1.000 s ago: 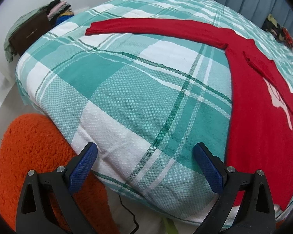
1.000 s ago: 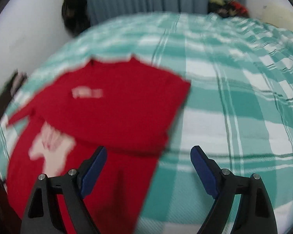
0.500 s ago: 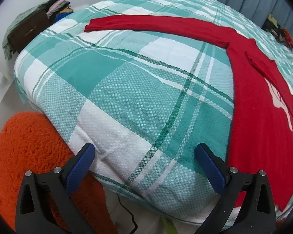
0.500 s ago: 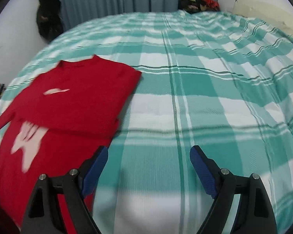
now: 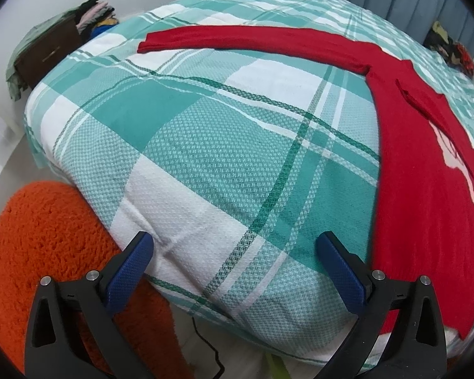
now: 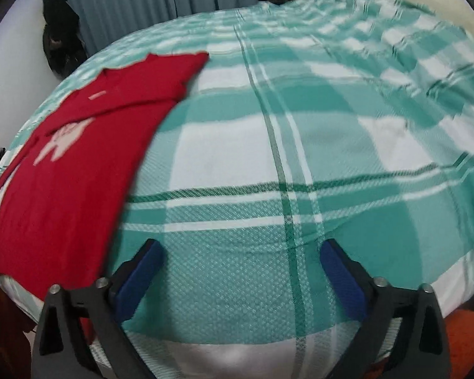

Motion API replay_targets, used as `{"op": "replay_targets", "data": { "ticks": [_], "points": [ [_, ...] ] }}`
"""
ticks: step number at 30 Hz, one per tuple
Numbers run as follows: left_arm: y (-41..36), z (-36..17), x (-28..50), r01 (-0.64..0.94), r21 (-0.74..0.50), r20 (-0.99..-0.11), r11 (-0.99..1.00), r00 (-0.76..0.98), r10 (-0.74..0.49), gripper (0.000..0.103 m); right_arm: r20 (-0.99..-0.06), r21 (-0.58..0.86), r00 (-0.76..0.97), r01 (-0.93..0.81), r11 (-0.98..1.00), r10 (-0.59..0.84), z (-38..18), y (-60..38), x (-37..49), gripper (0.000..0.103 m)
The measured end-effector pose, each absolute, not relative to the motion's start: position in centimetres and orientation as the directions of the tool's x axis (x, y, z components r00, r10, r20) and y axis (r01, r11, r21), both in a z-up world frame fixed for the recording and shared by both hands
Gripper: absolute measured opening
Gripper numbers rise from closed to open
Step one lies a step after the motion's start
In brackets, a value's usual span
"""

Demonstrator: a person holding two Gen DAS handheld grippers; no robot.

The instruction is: Fold small clothes

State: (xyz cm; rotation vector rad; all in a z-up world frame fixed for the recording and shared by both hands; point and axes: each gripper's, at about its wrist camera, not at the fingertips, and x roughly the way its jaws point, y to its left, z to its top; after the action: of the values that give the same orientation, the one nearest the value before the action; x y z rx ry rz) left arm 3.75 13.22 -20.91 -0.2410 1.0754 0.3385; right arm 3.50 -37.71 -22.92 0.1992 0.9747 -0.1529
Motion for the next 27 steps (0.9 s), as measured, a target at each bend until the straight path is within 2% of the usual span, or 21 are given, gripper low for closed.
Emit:
{"op": "replay_targets", "data": {
  "ticks": [5, 12, 27],
  "points": [
    [13.2, -20.8, 3.4, -0.362, -0.057, -0.887, 0.931, 0.446, 0.118, 0.103, -0.821, 0.143, 0.571, 0.231, 0.962, -0.014, -23.8, -38.2, 3.2, 0.103],
    [12.9, -20.9, 3.5, -0.322, -0.063, -0.903, 0.945, 0.422, 0.083, 0.103, -0.807, 0.137, 0.590, 0.224, 0.965, -0.023, -24.2, -38.0, 2.8, 0.103],
    [12.9, -16.5, 3.2, -0.215, -0.249, -0.855, 0.944, 0.508, -0.109, 0.102, -0.807, 0.129, 0.589, 0.225, 0.966, -0.029, -24.2, -37.9, 2.8, 0.103]
  ]
}}
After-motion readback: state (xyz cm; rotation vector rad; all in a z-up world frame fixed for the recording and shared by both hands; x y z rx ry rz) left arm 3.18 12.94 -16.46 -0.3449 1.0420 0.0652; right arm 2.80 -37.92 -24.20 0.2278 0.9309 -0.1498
